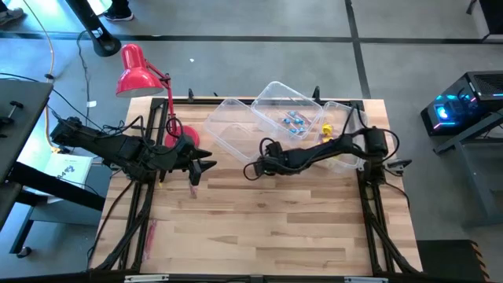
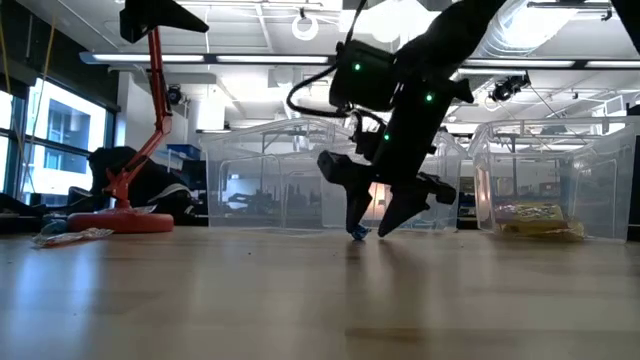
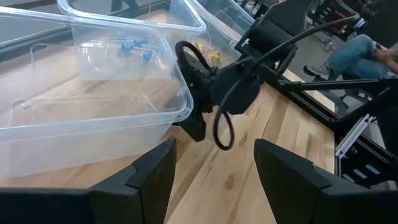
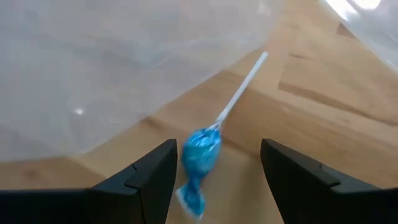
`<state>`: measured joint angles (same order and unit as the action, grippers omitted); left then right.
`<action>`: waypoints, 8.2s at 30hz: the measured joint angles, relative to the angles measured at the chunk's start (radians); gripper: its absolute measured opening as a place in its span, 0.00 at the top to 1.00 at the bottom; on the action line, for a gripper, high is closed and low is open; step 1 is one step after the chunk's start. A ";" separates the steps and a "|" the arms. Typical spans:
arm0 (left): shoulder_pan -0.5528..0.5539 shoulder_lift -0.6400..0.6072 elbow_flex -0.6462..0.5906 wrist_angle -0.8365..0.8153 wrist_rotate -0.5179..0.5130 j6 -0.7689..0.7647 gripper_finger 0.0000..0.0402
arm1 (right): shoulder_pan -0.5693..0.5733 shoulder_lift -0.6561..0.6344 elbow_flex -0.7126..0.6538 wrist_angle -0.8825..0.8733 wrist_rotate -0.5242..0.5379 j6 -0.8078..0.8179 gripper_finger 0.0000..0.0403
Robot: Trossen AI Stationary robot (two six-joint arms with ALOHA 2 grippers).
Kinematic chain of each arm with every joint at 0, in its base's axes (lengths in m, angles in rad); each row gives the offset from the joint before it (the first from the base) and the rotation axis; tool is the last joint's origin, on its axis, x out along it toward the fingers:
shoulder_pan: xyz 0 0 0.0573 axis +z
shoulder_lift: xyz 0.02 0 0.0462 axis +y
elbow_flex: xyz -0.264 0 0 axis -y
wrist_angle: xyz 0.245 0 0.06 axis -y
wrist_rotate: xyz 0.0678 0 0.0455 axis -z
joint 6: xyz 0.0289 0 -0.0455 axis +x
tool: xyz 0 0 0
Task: Sort candy
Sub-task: Put the blue candy into the center transparent bin
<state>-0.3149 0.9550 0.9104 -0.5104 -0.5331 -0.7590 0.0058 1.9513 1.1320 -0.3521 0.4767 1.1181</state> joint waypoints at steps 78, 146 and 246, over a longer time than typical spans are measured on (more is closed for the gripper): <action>0.031 0.209 -0.053 -0.869 0.138 -0.756 0.56 | -0.331 -0.628 0.000 -0.092 -0.171 -0.539 0.47; 0.874 0.779 -0.179 -0.648 0.323 0.562 0.66 | -0.235 -0.629 0.000 -0.091 -0.279 -0.441 0.47; 0.893 0.349 -0.375 -0.526 0.023 1.187 1.00 | -0.134 -0.628 -0.001 -0.053 -0.157 -0.358 0.47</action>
<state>0.5781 1.3045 0.5358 -1.0366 -0.5099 0.4276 -0.1284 1.3229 1.1313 -0.4053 0.3193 0.7597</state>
